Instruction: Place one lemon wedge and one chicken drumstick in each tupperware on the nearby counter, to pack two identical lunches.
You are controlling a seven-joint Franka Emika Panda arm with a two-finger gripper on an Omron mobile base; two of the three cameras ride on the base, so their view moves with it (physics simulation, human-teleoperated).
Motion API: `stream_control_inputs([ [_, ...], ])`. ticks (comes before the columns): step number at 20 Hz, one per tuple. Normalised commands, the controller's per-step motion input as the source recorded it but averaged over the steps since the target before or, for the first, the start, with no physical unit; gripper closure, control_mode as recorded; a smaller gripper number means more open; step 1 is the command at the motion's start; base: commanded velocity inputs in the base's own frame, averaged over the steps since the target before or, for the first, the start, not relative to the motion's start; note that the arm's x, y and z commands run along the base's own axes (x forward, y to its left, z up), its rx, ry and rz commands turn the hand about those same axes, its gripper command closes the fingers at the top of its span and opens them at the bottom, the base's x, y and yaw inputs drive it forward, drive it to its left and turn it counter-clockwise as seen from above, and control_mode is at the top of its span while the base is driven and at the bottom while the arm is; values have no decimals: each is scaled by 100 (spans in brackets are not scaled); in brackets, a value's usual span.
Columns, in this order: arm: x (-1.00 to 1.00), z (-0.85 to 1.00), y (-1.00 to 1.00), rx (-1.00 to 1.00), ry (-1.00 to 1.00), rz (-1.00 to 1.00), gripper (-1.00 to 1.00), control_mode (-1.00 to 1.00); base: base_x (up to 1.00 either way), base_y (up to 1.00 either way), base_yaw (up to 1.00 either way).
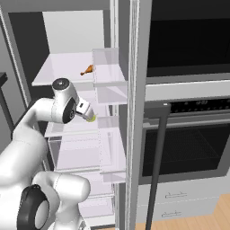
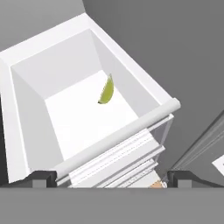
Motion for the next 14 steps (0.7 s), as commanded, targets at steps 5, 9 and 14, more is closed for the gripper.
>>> stream_control_inputs([
  [5, 26, -33, 0, -1, 2, 0, -100, -100, 0, 0, 0],
  [9, 66, -47, 0, -4, 3, 0, -100, -100, 0, 0, 0],
  [14, 80, -45, 0, -4, 0, 0, -100, -100, 0, 0, 0],
])
